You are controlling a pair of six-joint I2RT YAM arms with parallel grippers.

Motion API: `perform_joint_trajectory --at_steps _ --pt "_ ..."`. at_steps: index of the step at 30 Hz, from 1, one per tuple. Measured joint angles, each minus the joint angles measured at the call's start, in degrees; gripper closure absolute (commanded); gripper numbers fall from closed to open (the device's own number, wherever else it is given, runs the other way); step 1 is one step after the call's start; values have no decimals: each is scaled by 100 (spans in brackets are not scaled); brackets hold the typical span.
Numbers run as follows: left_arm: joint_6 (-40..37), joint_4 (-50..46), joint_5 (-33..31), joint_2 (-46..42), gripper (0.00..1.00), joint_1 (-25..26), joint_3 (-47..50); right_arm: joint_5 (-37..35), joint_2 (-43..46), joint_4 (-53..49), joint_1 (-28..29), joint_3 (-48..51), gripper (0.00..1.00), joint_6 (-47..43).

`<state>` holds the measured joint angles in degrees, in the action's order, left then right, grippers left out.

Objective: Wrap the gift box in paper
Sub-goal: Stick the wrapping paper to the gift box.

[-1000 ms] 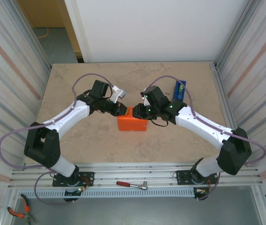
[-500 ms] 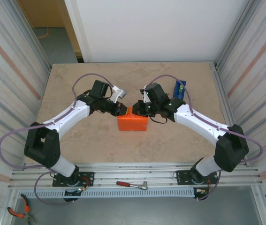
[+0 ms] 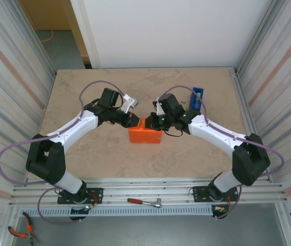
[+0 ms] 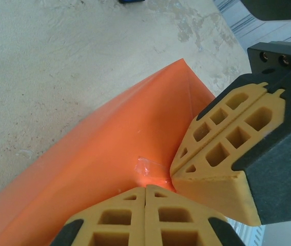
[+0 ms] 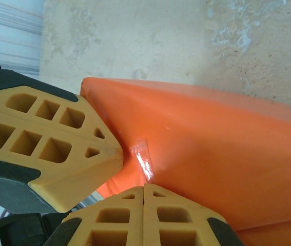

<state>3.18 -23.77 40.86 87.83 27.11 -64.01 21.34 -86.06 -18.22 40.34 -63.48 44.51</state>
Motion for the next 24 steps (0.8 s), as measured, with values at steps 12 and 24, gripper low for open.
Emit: perform_joint_trajectory --at_steps 12,24 --pt "0 9 -2 0 100 28 0 122 251 -79 -177 90 82 -2" --pt "0 11 0 0 100 28 0 146 581 -337 -286 -13 93 -4"
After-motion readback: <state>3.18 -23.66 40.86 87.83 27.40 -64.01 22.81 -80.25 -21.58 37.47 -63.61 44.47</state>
